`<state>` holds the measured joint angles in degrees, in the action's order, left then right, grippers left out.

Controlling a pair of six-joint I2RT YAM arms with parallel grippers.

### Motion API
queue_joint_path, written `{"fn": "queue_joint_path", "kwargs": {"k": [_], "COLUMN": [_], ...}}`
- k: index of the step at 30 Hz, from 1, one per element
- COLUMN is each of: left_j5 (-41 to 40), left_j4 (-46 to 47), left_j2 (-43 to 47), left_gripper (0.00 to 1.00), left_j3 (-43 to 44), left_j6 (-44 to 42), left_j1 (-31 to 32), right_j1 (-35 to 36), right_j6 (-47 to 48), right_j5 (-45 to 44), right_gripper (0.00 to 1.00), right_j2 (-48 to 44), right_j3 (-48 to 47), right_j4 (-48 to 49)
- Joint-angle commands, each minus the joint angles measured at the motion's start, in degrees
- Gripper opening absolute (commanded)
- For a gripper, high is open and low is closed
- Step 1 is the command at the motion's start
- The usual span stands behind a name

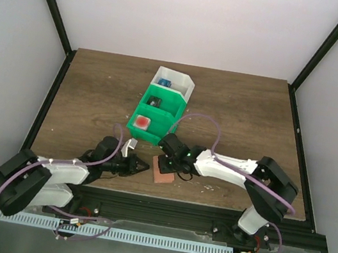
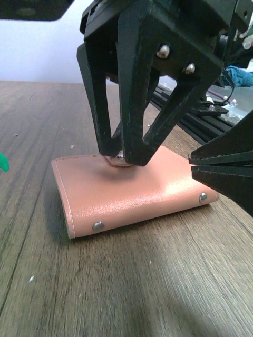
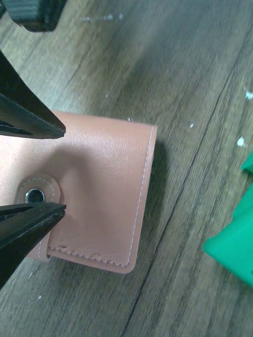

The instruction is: Take the credit cards out of the card holder

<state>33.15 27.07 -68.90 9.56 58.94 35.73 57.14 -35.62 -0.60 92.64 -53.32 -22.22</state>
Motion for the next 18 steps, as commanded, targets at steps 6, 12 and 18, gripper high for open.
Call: {"fn": "queue_joint_path", "kwargs": {"k": [6, 12, 18], "left_j5": [3.4, 3.5, 3.5], "left_j4": [15.8, 20.3, 23.0], "left_j2": [-8.5, -14.1, -19.9], "left_gripper": [0.0, 0.0, 0.0], "left_j3": [0.6, 1.4, 2.5], "left_j6": [2.9, 3.0, 2.8], "left_j1": [1.1, 1.3, 2.4], "right_j1": [0.1, 0.1, 0.2], "right_j6": [-1.5, -1.9, -2.2], "right_j5": [-2.6, -3.8, -4.5], "right_gripper": [0.35, 0.35, 0.35], "right_j2": [2.5, 1.6, 0.3], "right_j3": [-1.7, -1.0, -1.1], "right_j4": [-2.3, -2.9, -3.7]}}
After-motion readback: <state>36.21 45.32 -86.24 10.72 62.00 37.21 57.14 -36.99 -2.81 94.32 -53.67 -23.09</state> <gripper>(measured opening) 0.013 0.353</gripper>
